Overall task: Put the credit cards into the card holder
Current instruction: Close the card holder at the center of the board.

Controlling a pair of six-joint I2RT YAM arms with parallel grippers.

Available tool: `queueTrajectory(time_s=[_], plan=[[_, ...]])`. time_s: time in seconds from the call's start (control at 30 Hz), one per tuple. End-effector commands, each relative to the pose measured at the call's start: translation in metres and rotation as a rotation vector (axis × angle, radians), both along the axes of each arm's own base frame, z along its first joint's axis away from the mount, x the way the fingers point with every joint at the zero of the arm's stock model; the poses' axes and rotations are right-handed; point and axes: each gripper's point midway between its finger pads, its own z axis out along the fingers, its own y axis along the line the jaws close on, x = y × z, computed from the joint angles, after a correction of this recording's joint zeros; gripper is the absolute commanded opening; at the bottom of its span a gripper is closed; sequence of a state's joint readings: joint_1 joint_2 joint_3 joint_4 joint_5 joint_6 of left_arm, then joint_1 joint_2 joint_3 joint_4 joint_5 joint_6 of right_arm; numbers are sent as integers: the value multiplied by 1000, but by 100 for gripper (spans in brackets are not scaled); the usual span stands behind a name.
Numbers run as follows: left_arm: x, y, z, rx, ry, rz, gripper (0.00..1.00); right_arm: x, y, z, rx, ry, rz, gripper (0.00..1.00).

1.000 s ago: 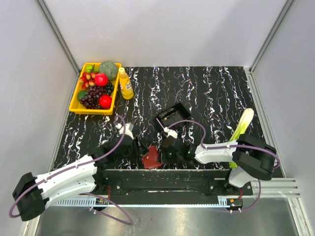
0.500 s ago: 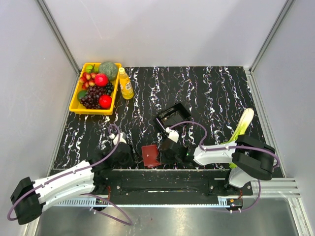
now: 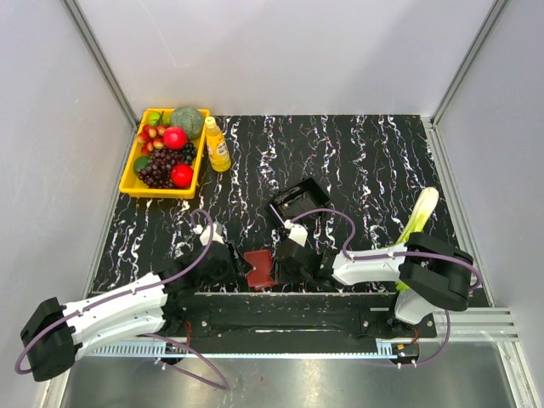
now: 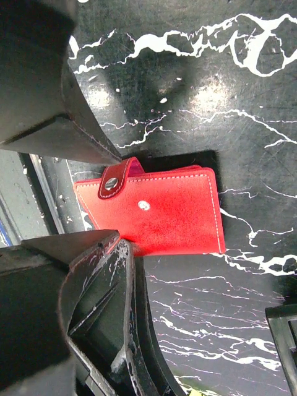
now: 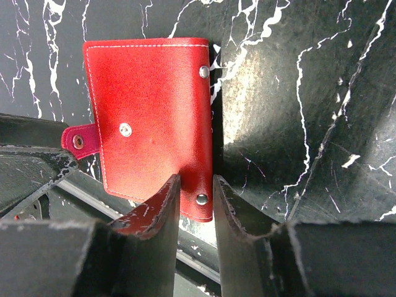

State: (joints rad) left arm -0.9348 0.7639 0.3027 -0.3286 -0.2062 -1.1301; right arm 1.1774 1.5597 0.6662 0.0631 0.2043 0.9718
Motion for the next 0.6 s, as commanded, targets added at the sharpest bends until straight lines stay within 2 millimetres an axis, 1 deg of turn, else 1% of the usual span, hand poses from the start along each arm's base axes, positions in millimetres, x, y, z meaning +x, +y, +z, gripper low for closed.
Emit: queueTrajectory(time_s=[0.0,0.03,0.1,0.17,0.2,0.4,0.57], plan=[[12,-9,22,4,-47,-3,49,6,0,-2,-43,-37,-4,33],[12,-7,19,16,-42,-2,46,6,0,-2,-43,-37,0,33],[13,-8,18,21,-42,-1,43,6,1,-2,-46,-40,5,33],[13,-7,19,28,-43,0,36,6,2,-2,-44,-39,10,33],[13,-7,19,28,-45,-1,35,5,2,-2,-45,-39,12,33],[10,-5,16,53,-26,-17,35,5,1,-1,-36,-42,10,34],[13,-6,17,79,-30,-26,34,5,0,-1,-36,-41,13,34]])
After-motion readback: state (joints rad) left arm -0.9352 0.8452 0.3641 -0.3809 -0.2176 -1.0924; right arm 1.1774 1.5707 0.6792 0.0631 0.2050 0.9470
